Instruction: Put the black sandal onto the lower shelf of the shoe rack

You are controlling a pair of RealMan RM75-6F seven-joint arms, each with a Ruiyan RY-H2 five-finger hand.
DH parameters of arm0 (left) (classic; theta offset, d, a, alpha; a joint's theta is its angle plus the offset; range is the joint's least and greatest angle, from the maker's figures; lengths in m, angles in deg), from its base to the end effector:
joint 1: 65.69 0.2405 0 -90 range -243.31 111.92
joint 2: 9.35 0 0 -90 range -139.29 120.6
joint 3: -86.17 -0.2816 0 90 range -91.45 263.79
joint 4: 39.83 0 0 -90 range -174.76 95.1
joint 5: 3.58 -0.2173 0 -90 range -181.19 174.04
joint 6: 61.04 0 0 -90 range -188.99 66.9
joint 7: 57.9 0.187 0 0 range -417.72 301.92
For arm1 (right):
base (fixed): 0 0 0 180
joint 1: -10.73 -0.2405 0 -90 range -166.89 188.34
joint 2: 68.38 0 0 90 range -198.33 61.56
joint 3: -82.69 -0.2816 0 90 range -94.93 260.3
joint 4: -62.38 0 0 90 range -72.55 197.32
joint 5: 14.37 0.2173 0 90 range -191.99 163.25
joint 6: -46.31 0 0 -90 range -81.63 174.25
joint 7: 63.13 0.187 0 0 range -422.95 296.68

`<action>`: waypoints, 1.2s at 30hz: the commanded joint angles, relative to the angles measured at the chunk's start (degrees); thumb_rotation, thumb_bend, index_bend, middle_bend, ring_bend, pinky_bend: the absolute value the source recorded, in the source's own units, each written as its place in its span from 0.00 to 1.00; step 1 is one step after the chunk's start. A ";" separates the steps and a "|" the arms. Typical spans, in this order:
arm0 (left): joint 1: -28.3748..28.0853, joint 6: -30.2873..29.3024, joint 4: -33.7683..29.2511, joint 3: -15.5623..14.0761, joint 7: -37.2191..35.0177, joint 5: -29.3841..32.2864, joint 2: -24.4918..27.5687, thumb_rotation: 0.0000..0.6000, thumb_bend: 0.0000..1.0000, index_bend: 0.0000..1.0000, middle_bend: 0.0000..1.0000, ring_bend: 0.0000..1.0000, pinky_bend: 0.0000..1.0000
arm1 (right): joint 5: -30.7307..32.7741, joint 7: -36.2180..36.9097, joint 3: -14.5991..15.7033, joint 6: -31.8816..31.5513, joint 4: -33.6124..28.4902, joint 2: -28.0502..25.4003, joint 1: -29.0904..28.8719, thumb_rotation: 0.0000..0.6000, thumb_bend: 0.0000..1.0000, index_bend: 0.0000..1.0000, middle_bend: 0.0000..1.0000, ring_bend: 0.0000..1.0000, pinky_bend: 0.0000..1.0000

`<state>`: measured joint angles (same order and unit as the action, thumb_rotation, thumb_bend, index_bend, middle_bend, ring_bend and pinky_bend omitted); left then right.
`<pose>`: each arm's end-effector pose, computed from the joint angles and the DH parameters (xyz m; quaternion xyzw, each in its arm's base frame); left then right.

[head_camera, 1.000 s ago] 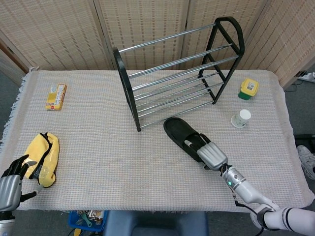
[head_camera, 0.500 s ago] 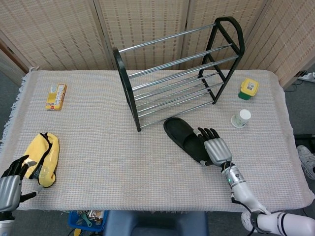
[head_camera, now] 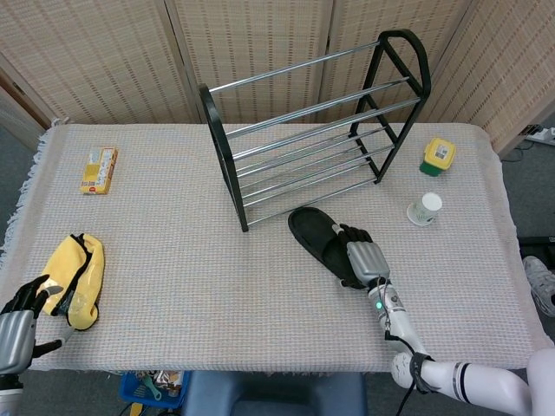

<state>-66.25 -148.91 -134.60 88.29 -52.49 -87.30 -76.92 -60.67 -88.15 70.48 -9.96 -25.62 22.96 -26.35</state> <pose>-0.3432 0.1973 0.1470 -0.5611 -0.4115 -0.3699 0.6157 -0.2071 -0.3784 -0.0550 0.6595 -0.5193 0.3154 0.4425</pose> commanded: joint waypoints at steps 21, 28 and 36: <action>0.64 -0.30 0.20 0.01 -0.45 0.81 0.69 1.00 0.20 0.30 0.15 0.16 0.31 | 9.33 -2.71 -3.68 -0.02 10.34 4.29 -4.67 1.00 0.04 0.00 0.00 0.00 0.00; 0.60 -0.23 0.32 0.03 -0.56 0.73 0.53 1.00 0.20 0.30 0.15 0.16 0.31 | 9.46 -1.94 -2.09 -0.88 6.56 2.21 -2.72 1.00 0.05 0.00 0.00 0.00 0.00; 0.50 0.12 0.50 0.06 -0.44 0.96 0.50 1.00 0.20 0.30 0.15 0.16 0.31 | 12.03 -3.70 -1.28 -2.14 8.57 2.48 -2.20 1.00 0.10 0.00 0.06 0.00 0.05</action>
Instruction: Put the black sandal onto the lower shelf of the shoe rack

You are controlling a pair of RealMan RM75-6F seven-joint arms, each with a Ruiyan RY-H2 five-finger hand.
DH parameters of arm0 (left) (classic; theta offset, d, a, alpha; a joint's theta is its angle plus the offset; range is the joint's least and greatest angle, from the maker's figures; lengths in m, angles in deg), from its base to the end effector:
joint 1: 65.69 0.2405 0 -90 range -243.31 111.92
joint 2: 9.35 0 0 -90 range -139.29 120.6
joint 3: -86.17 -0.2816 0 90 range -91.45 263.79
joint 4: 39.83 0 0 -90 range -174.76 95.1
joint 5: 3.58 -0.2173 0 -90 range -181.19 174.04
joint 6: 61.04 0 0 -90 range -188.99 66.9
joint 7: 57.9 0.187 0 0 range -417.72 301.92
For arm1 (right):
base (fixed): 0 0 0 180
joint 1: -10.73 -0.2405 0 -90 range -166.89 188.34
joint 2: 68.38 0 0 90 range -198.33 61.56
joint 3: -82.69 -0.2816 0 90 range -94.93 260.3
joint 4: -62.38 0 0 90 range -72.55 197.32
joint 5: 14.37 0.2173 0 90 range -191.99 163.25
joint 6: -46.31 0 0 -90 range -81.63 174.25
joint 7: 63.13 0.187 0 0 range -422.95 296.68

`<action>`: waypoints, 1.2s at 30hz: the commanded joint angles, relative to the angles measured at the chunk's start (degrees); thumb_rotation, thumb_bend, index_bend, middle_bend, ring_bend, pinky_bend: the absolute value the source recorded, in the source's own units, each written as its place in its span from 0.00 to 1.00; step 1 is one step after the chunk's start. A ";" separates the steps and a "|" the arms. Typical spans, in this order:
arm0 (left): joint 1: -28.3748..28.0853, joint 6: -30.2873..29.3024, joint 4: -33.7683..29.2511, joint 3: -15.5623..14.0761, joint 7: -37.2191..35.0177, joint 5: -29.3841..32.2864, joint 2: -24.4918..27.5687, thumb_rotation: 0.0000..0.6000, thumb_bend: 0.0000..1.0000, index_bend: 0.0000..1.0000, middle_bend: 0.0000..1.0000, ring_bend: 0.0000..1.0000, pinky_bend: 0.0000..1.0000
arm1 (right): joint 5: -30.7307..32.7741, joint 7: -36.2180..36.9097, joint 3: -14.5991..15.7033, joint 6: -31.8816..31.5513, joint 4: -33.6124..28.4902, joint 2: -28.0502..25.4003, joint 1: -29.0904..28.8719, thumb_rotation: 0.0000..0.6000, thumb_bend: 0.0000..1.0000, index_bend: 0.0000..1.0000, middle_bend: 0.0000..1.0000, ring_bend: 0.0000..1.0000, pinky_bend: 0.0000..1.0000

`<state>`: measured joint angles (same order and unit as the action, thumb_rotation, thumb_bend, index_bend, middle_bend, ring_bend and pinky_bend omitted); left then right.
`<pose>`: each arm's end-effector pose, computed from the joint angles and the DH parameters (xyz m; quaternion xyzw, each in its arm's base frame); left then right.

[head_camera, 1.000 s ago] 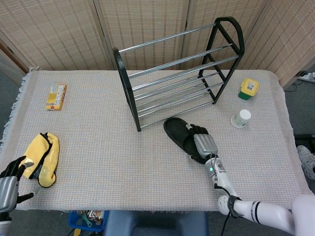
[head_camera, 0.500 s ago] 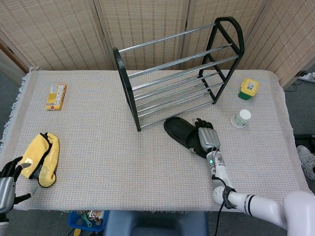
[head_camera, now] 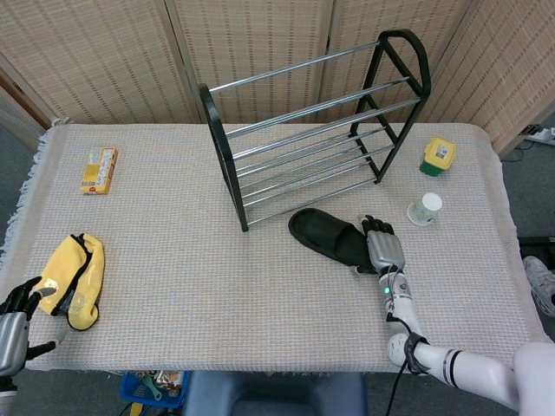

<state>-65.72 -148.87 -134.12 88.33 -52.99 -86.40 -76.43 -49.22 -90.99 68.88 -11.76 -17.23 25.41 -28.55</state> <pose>-0.3503 0.1940 0.1516 -0.5556 -0.4148 -0.3615 0.6233 -0.2481 -0.4054 -0.0474 0.6019 -0.5449 0.2744 0.5153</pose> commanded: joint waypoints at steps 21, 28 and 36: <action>-0.03 0.26 0.00 -0.05 0.27 0.16 -0.11 1.00 0.20 0.30 0.15 0.16 0.31 | 4.22 -2.57 -0.74 1.36 1.86 0.89 -1.86 1.00 0.30 0.00 0.23 0.02 0.11; 0.00 0.32 0.20 0.01 0.21 0.34 -0.08 1.00 0.20 0.30 0.15 0.16 0.31 | -0.49 0.61 -0.75 -1.19 -0.01 -0.54 -0.19 1.00 0.38 0.14 0.31 0.10 0.22; -0.18 0.57 0.37 0.06 0.23 0.37 -0.16 1.00 0.20 0.30 0.15 0.16 0.31 | -4.81 4.31 -0.68 -4.01 -4.42 -4.17 2.75 1.00 0.42 0.26 0.37 0.14 0.36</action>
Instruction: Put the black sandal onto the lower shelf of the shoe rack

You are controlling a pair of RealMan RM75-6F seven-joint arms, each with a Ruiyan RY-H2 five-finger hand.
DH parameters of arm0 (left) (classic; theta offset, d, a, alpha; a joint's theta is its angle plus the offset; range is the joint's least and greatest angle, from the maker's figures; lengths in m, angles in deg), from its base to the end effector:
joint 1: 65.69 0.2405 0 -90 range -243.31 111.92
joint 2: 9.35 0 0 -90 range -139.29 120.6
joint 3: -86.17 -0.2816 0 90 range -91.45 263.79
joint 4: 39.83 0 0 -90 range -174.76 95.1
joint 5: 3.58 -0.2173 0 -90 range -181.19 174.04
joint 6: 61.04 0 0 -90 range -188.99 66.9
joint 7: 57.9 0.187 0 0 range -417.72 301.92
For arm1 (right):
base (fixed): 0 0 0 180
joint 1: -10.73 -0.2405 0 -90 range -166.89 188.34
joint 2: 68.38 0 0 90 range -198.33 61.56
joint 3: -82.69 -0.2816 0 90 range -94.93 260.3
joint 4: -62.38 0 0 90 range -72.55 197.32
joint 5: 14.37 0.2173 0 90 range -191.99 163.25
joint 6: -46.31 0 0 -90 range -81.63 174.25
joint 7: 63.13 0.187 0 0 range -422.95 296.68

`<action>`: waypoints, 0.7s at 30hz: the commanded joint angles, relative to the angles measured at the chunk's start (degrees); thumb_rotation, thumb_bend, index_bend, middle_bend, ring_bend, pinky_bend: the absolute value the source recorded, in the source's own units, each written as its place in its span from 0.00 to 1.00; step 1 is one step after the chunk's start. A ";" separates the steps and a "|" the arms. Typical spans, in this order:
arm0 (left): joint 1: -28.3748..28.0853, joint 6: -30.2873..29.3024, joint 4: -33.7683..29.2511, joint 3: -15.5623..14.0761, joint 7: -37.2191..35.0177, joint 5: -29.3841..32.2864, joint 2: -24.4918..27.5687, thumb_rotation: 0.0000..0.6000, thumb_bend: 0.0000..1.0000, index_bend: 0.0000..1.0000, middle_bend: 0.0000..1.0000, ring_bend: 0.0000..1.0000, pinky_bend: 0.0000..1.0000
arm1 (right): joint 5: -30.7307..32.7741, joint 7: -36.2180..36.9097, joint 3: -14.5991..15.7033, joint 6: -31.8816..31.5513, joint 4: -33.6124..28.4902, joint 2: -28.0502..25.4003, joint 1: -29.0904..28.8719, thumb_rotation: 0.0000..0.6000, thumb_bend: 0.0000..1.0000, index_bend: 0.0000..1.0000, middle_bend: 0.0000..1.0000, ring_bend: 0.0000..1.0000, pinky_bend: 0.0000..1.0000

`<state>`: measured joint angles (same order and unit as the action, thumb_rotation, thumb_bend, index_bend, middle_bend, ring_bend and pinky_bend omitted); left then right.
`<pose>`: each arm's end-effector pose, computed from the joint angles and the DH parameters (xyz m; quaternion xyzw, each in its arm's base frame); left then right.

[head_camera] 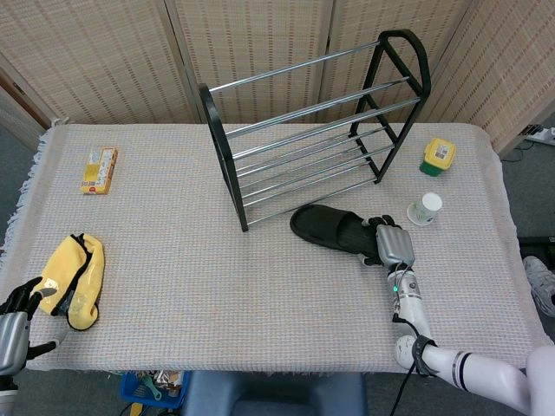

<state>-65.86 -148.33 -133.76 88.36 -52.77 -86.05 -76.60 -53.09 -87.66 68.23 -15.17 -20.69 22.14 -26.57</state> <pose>-0.3524 0.1948 0.1499 -0.5574 -0.4160 -0.3565 0.6238 -0.2488 -0.4053 -0.0176 0.5817 -0.5346 0.3106 0.5285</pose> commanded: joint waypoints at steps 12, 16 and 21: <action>-0.28 0.34 -0.19 0.03 0.29 -0.06 0.17 1.00 0.20 0.30 0.15 0.16 0.31 | -4.79 8.34 -3.27 -1.71 -2.12 -2.35 2.41 1.00 0.42 0.29 0.38 0.15 0.38; -0.34 0.35 -0.31 0.04 0.40 -0.12 0.22 1.00 0.20 0.30 0.15 0.16 0.31 | -2.49 8.56 -5.56 -0.82 1.82 -0.10 0.74 1.00 0.41 0.29 0.38 0.15 0.38; -0.48 0.46 -0.49 0.04 0.68 -0.19 0.37 1.00 0.20 0.30 0.15 0.16 0.31 | 0.21 7.56 -8.65 0.14 7.88 4.54 -2.99 1.00 0.41 0.29 0.38 0.15 0.38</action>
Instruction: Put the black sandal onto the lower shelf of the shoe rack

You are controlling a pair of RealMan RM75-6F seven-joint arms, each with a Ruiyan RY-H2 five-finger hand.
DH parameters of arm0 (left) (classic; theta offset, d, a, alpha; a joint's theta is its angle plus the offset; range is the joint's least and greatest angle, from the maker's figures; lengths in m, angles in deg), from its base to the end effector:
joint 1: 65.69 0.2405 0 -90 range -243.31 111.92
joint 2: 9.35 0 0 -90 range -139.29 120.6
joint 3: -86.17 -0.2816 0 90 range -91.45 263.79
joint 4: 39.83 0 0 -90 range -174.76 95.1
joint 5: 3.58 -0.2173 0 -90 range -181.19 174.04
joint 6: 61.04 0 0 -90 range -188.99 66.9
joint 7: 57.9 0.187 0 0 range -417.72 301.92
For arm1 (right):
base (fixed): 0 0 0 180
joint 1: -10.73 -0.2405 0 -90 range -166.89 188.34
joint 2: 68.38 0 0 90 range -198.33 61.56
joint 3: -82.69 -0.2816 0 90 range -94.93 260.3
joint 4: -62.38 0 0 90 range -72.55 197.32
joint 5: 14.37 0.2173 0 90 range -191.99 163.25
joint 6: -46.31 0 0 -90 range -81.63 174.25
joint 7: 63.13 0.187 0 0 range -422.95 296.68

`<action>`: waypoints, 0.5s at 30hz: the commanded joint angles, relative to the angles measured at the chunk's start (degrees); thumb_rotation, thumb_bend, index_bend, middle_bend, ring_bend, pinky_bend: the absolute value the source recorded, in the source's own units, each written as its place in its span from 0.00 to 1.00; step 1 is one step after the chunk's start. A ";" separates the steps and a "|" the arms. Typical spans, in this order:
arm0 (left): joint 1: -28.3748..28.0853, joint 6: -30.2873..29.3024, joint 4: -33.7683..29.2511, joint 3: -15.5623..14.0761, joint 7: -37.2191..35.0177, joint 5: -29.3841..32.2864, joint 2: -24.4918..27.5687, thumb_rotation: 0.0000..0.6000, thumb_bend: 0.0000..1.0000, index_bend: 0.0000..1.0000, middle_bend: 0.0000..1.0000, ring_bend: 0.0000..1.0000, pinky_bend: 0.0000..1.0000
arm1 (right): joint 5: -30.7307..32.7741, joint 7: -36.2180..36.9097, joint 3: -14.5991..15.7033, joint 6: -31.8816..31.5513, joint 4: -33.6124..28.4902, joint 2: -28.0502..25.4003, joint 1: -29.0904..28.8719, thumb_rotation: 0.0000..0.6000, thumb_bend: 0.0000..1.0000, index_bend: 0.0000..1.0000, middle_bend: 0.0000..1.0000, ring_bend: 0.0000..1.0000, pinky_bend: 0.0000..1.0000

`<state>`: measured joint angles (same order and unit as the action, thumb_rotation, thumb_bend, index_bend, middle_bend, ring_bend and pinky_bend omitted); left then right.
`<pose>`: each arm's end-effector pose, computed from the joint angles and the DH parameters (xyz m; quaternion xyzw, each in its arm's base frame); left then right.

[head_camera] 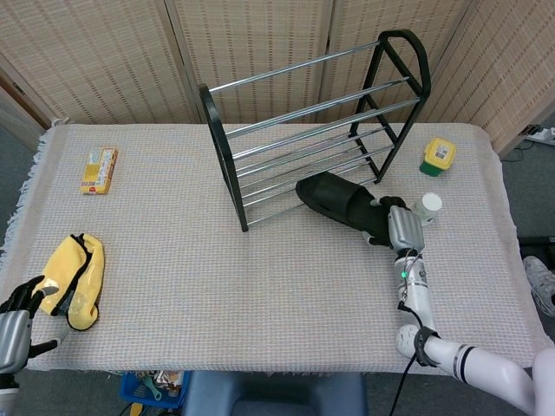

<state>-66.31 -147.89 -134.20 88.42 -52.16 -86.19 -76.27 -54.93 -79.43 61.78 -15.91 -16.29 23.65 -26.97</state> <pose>-0.3498 0.1978 0.1499 -0.5631 -0.4128 -0.3551 0.6216 -0.2401 -0.4361 0.0068 0.5070 -0.5526 0.3921 0.5328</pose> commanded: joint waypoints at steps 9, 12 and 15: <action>0.48 -0.48 -0.21 -0.30 0.13 0.04 0.43 1.00 0.20 0.30 0.15 0.16 0.31 | 7.13 -4.40 -6.72 3.95 12.56 10.17 -10.32 1.00 0.38 0.29 0.35 0.15 0.38; 0.76 -0.54 0.00 -0.44 0.01 0.33 0.55 1.00 0.20 0.30 0.15 0.16 0.31 | 8.78 -5.92 -7.92 4.81 15.79 12.55 -12.96 1.00 0.34 0.29 0.33 0.15 0.37; 0.97 -0.64 0.14 -0.51 -0.07 0.50 0.65 1.00 0.20 0.30 0.15 0.16 0.31 | 10.07 -7.21 -8.91 5.48 18.71 14.34 -15.09 1.00 0.32 0.29 0.32 0.14 0.36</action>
<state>-65.33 -148.52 -134.06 87.92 -52.23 -85.69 -75.63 -45.95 -85.59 53.77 -11.10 0.77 36.66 -40.86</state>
